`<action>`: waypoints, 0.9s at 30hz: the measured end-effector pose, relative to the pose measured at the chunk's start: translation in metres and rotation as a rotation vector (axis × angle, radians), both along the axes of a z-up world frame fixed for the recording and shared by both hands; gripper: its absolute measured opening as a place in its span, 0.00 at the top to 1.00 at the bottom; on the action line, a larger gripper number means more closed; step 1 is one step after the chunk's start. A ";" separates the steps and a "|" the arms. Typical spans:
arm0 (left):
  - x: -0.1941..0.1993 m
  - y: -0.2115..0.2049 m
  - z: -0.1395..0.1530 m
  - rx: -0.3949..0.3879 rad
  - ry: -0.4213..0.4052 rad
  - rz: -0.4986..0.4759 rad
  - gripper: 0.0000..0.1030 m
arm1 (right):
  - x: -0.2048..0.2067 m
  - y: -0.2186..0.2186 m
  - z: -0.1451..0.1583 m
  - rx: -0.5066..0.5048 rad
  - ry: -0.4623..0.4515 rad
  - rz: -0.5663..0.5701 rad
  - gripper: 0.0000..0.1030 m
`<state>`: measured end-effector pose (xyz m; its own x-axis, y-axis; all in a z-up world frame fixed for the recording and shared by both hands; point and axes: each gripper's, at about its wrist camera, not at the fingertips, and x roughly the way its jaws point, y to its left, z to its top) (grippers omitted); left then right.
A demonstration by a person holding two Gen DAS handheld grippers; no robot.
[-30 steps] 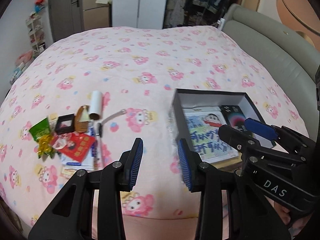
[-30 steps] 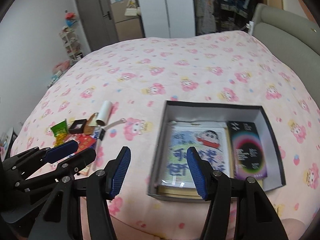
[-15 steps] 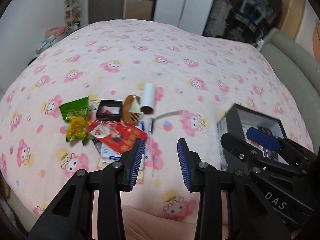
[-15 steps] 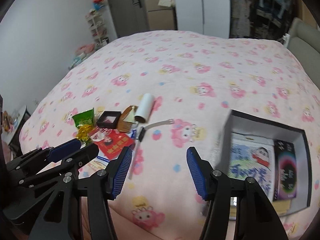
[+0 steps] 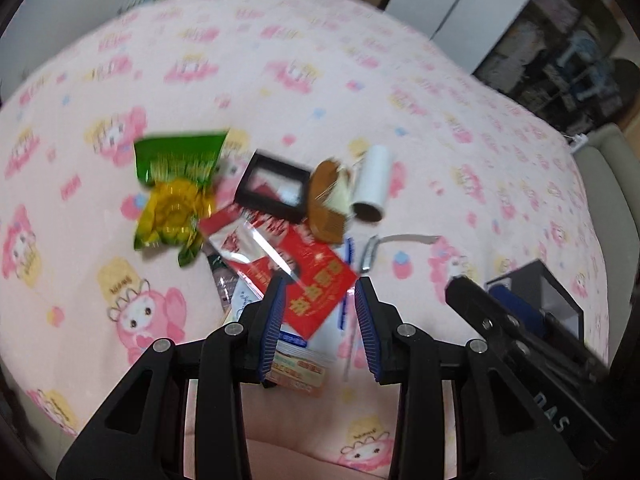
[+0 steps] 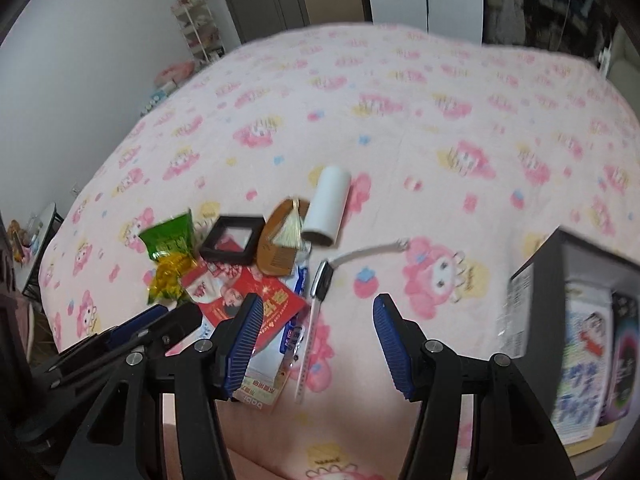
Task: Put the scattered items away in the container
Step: 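Reach the right gripper toward the red coffee packet among the items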
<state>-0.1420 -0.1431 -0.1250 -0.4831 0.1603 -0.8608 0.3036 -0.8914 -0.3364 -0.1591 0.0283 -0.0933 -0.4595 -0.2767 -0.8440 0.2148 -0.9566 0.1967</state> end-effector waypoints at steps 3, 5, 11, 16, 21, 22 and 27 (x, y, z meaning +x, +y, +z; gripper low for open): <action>-0.016 -0.018 -0.027 0.060 -0.062 0.066 0.66 | -0.010 -0.004 -0.030 0.013 -0.079 -0.002 0.47; -0.023 -0.028 -0.041 0.098 -0.097 0.104 0.66 | -0.013 -0.007 -0.045 0.030 -0.108 0.003 0.47; -0.031 -0.051 -0.063 0.151 -0.132 0.191 0.65 | -0.022 -0.022 -0.080 0.049 -0.204 0.057 0.47; -0.034 -0.066 -0.074 0.138 -0.136 0.262 0.65 | -0.021 -0.031 -0.093 -0.005 -0.248 0.095 0.47; -0.029 -0.074 -0.082 0.171 -0.154 0.307 0.68 | -0.023 -0.035 -0.096 -0.031 -0.229 0.094 0.47; -0.027 -0.075 -0.083 0.184 -0.156 0.312 0.68 | -0.022 -0.036 -0.093 -0.016 -0.210 0.095 0.49; -0.031 -0.050 -0.076 0.207 -0.148 0.189 0.71 | -0.016 -0.033 -0.082 0.029 -0.139 0.089 0.53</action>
